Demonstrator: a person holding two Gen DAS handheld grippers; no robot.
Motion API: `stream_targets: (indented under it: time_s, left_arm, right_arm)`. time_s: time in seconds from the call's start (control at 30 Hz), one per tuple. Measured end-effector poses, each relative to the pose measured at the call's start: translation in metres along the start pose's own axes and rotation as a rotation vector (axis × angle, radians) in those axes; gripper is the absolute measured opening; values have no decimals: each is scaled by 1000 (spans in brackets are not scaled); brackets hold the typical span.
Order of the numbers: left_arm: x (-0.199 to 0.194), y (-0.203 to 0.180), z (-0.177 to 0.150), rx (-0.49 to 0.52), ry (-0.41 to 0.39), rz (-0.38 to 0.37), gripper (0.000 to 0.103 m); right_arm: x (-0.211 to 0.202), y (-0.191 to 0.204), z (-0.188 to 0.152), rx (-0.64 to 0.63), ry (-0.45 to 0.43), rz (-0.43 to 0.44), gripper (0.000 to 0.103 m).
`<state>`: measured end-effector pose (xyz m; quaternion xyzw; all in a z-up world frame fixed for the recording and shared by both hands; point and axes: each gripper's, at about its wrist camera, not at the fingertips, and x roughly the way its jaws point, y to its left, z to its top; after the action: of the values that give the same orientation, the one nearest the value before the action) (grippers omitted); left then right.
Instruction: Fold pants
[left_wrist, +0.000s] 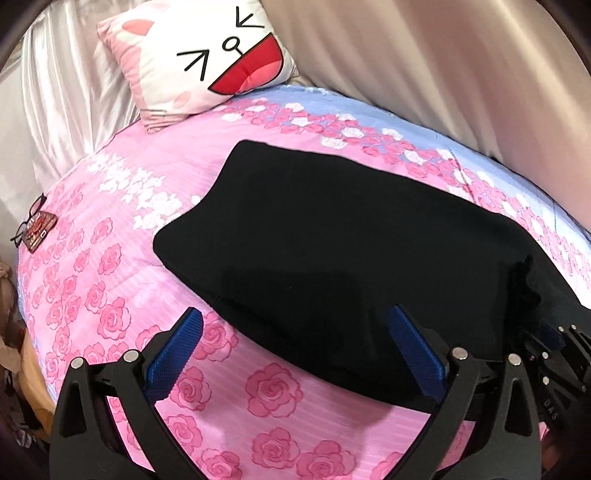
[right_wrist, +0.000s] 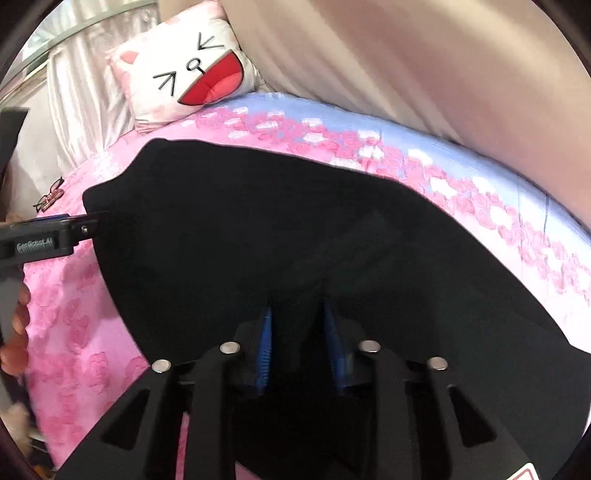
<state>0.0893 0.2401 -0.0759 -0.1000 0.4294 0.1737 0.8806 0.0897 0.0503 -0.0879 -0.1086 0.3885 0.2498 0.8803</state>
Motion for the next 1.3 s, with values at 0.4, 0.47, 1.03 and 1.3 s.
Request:
stream_targets:
  time_s: [0.4, 0.47, 1.03, 1.3]
  left_arm:
    - [0, 15, -7, -33, 4, -12, 98]
    - [0, 11, -8, -25, 10, -24, 98]
    - [62, 83, 32, -359, 29, -57, 95]
    - [-4, 14, 65, -136, -153, 7, 16]
  right_arm:
    - [-62, -16, -32, -5, 14, 25, 54]
    - [-47, -1, -30, -46, 20, 24, 54]
    - [-108, -41, -58, 106, -112, -144, 76]
    - [-171, -141, -126, 396, -155, -374, 80]
